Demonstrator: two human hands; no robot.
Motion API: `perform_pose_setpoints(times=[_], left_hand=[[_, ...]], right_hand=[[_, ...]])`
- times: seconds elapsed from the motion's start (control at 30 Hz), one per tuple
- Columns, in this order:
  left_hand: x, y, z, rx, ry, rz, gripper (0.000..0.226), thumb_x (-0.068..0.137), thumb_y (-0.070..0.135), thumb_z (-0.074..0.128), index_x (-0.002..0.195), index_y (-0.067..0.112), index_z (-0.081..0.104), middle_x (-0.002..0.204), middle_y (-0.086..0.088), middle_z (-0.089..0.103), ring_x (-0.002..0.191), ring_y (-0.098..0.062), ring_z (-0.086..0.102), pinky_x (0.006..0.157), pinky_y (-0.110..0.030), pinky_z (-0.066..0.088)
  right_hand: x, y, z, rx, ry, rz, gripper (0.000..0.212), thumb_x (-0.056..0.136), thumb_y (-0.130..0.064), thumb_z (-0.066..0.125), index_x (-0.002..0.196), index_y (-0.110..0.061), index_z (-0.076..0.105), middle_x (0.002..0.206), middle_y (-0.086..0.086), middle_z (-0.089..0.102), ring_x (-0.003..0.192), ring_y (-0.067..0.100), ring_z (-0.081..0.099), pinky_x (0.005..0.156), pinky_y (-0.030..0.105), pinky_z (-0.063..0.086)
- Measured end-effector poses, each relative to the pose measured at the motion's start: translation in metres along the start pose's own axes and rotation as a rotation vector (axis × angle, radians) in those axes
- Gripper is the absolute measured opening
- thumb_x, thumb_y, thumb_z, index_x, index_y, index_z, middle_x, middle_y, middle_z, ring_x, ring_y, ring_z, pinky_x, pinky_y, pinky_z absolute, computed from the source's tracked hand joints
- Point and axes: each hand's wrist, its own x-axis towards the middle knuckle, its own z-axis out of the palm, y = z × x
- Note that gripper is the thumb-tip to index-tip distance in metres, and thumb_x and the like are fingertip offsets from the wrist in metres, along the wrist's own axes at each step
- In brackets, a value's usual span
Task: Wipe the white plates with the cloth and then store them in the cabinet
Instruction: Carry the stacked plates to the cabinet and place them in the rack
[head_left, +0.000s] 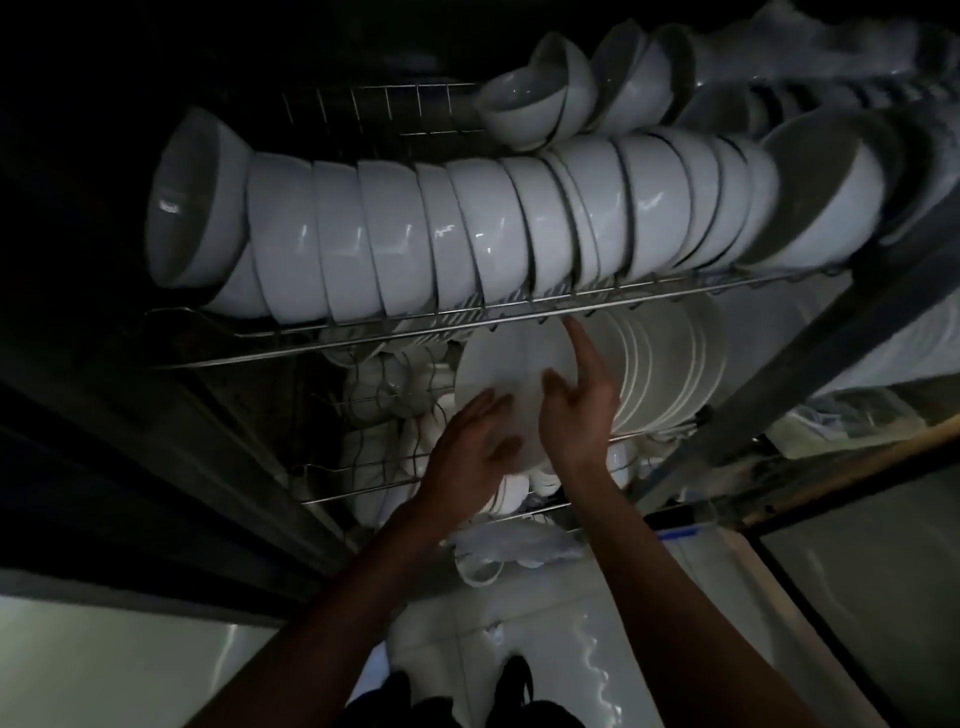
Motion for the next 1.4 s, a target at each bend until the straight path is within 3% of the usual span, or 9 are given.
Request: perform_pose_setpoints(times=[0.2,0.37,0.63,0.83,1.0,1.13,1.23,1.33,1.4], left_hand=[[0.011,0.005,0.002,0.030,-0.052,-0.032,0.061,0.095,0.018,0.067,0.150,0.010,0.044,0.161,-0.008,0.034,0.149,-0.018,0.031,0.122,-0.036,0.028],[0.018,0.007,0.006,0.008,-0.078,-0.069,0.060,0.096,0.007,0.066,0.150,0.006,0.042,0.161,-0.008,0.032,0.148,-0.011,0.025,0.119,-0.021,0.022],[0.021,-0.004,0.004,-0.022,-0.031,-0.141,0.060,0.092,0.006,0.070,0.147,0.010,0.048,0.160,-0.009,0.034,0.147,-0.020,0.035,0.121,-0.036,0.030],[0.018,-0.018,0.004,-0.037,0.004,-0.171,0.057,0.088,-0.009,0.067,0.142,-0.004,0.049,0.154,-0.011,0.037,0.148,-0.029,0.033,0.119,-0.052,0.032],[0.021,-0.023,0.003,-0.055,0.035,-0.178,0.055,0.088,-0.006,0.064,0.141,-0.001,0.052,0.154,-0.018,0.040,0.145,-0.031,0.038,0.118,-0.053,0.034],[0.018,-0.022,0.004,0.032,0.023,-0.182,0.064,0.081,0.017,0.052,0.144,0.005,0.051,0.154,-0.016,0.042,0.144,-0.029,0.040,0.118,-0.045,0.035],[0.015,-0.021,0.005,0.074,0.059,-0.156,0.058,0.084,0.012,0.053,0.142,0.009,0.056,0.148,0.000,0.046,0.139,-0.023,0.045,0.117,-0.029,0.034],[0.013,-0.018,0.003,0.031,0.072,-0.145,0.050,0.088,-0.004,0.060,0.138,0.006,0.059,0.145,-0.008,0.052,0.134,-0.027,0.051,0.112,-0.045,0.043],[0.010,-0.015,0.001,0.057,0.084,-0.142,0.047,0.089,-0.003,0.063,0.135,0.007,0.062,0.140,-0.009,0.057,0.129,-0.026,0.055,0.108,-0.044,0.046]], right_hand=[[0.015,0.014,0.005,-0.029,-0.004,0.012,0.064,0.087,0.010,0.056,0.145,-0.018,0.050,0.134,0.000,0.055,0.118,-0.003,0.047,0.104,0.015,0.037],[0.017,0.021,0.011,-0.067,-0.025,0.017,0.068,0.087,0.012,0.053,0.148,-0.018,0.046,0.136,0.009,0.054,0.126,0.017,0.051,0.106,0.022,0.038],[0.013,0.029,0.014,-0.042,-0.071,0.042,0.071,0.089,0.013,0.052,0.151,-0.019,0.039,0.143,0.010,0.046,0.125,0.009,0.046,0.094,-0.007,0.022],[0.009,0.030,0.017,-0.088,-0.120,-0.022,0.079,0.083,0.014,0.056,0.151,-0.022,0.038,0.144,0.009,0.042,0.130,0.016,0.044,0.100,-0.004,0.021],[0.011,0.033,0.015,-0.111,-0.154,-0.057,0.085,0.081,0.010,0.061,0.152,-0.027,0.033,0.145,0.006,0.040,0.124,0.003,0.040,0.097,-0.006,0.021],[0.013,0.035,0.011,-0.164,-0.192,-0.090,0.083,0.084,-0.001,0.065,0.151,-0.034,0.029,0.148,0.004,0.033,0.130,0.019,0.041,0.102,0.017,0.033],[0.011,0.036,0.007,-0.255,-0.215,-0.139,0.082,0.087,-0.007,0.066,0.154,-0.031,0.024,0.155,0.008,0.026,0.134,0.028,0.035,0.103,0.029,0.032],[0.011,0.036,0.003,-0.282,-0.240,-0.158,0.081,0.089,-0.010,0.064,0.156,-0.028,0.021,0.157,0.011,0.024,0.137,0.029,0.033,0.106,0.029,0.027],[0.010,0.037,0.000,-0.309,-0.256,-0.151,0.076,0.092,-0.013,0.063,0.155,-0.025,0.024,0.159,0.013,0.022,0.138,0.031,0.031,0.108,0.029,0.023]])
